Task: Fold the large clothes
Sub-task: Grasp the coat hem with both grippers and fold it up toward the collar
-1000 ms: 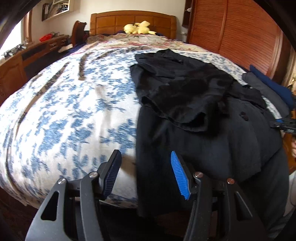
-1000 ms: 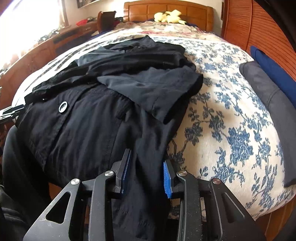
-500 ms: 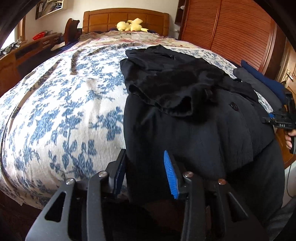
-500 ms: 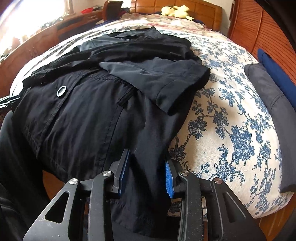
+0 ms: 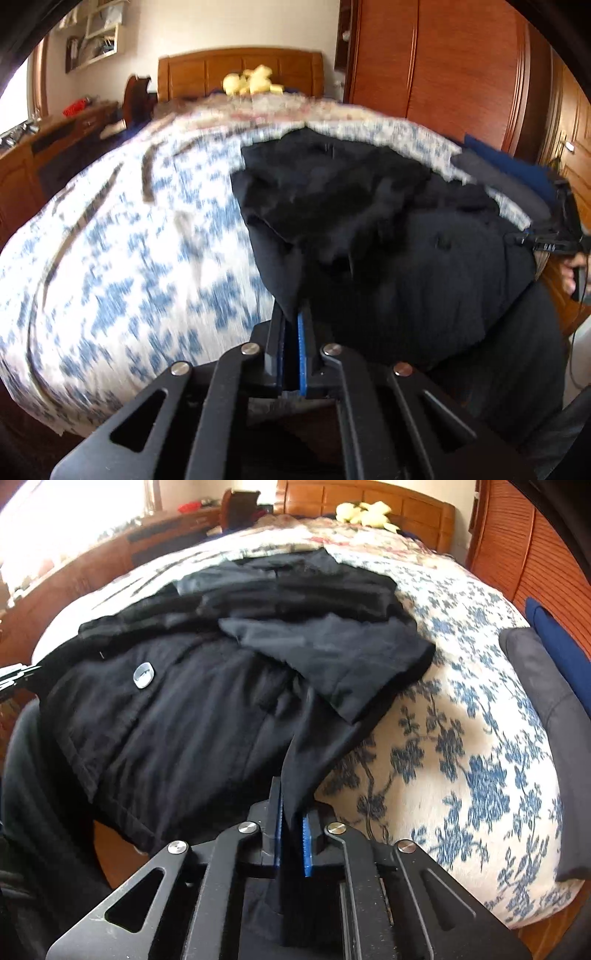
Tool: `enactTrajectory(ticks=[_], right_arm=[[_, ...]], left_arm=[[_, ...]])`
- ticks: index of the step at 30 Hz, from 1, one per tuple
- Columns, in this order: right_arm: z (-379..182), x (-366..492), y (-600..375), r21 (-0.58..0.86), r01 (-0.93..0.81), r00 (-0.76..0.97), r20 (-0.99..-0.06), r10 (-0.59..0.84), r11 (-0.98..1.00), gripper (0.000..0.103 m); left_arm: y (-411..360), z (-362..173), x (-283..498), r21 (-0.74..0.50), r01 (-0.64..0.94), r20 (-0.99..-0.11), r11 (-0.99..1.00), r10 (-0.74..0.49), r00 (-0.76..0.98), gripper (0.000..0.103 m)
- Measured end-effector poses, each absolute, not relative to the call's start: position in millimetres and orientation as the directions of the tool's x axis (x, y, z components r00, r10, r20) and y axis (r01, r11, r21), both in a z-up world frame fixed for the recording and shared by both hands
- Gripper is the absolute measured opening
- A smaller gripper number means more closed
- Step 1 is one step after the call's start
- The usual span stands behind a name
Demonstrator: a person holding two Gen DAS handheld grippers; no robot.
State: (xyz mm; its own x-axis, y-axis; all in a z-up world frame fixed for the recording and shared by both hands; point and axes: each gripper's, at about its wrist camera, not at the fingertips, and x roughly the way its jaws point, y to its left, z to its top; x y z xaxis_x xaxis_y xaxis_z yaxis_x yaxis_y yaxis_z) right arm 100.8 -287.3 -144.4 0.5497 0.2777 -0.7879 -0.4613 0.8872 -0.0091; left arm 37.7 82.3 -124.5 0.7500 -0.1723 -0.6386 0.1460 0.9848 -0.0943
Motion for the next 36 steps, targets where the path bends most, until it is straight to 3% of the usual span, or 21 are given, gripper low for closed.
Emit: enactTrajectory(ticks=[8, 21, 30, 36], right_arm=[[-58.3, 85.7, -286.4, 0.019, -0.488, 0.658, -0.648, 0.383, 0.872, 0.003], [37.8, 0.1, -286.9, -0.151, -0.523, 0.768, -0.511, 0.386, 0.839, 0.003], [-21.9, 53.9, -282.1, -0.1, -0.49, 0.74, -0.572, 0.353, 0.866, 0.003], [-53.0, 126.7, -273.9, -0.079, -0.436, 0.767, -0.554, 0.324, 0.896, 0.003]], left_arm=[[94.7, -52.5, 29.6, -0.144, 0.17, -0.515, 0.975, -0.22, 0.828, 0.001], [103.2, 50.6, -39.0, -0.124, 0.164, -0.294, 0.979, -0.194, 0.936, 0.001], [110.6, -6.6, 37.9, -0.149, 0.1, -0.405, 0.984, -0.153, 0.901, 0.001], [114.1, -30.2, 108.2, -0.13, 0.061, -0.419, 0.99, -0.11, 0.901, 0.001]])
